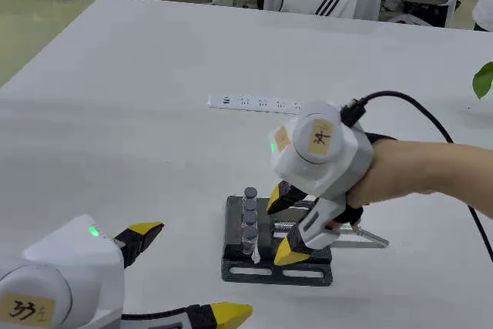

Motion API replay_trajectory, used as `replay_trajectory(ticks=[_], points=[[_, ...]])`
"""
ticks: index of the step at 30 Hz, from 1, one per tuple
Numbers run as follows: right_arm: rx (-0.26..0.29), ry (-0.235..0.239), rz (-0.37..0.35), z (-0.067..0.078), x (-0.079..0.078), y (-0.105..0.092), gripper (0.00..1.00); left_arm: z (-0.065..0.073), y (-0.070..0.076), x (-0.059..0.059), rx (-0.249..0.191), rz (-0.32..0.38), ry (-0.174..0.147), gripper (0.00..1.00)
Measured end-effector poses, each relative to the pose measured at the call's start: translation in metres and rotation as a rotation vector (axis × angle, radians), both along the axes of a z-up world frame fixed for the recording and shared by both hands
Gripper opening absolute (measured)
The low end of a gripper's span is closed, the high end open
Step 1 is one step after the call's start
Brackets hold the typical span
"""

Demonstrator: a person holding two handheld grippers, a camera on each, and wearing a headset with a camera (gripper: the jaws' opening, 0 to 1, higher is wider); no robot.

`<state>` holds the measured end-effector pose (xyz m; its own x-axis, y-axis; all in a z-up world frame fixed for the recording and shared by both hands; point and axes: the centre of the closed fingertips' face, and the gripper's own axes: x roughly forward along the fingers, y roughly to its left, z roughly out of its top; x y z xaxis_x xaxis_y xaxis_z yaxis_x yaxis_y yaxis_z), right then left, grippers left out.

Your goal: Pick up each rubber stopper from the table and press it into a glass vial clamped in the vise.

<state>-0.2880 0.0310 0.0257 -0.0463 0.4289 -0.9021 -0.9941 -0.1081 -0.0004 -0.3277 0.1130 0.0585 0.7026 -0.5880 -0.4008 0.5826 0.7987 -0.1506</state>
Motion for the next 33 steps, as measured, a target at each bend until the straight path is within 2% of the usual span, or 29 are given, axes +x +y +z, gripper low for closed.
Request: replay_trajectory(ticks=[5, 10, 12, 15, 20, 23, 25, 33], points=[[0.090, 0.005, -0.113, 0.003, -0.002, -0.012, 0.56, 0.002, 0.001, 0.002, 0.002, 0.002, -0.004, 0.89], [0.196, -0.017, -0.238, 0.008, -0.003, -0.029, 0.67, 0.005, 0.002, 0.004, 0.005, 0.004, -0.010, 0.89], [0.233, -0.018, -0.286, 0.010, -0.008, -0.038, 0.71, 0.005, 0.004, 0.004, 0.007, 0.007, -0.009, 0.89], [0.260, -0.024, -0.346, 0.008, -0.013, -0.054, 0.75, 0.005, 0.006, 0.005, 0.006, 0.017, -0.007, 0.89], [0.274, -0.028, -0.442, -0.004, -0.025, -0.081, 0.88, 0.005, 0.010, 0.004, 0.015, 0.024, -0.007, 0.89], [0.304, -0.011, -0.505, -0.006, -0.030, -0.092, 0.95, 0.005, 0.012, 0.003, 0.017, 0.030, -0.005, 0.89], [0.314, -0.018, -0.524, -0.007, -0.033, -0.098, 0.99, 0.004, 0.014, 0.002, 0.019, 0.034, -0.004, 0.89], [0.361, -0.009, -0.601, -0.005, -0.044, -0.107, 0.99, 0.003, 0.019, -0.004, 0.029, 0.043, 0.004, 0.91]])
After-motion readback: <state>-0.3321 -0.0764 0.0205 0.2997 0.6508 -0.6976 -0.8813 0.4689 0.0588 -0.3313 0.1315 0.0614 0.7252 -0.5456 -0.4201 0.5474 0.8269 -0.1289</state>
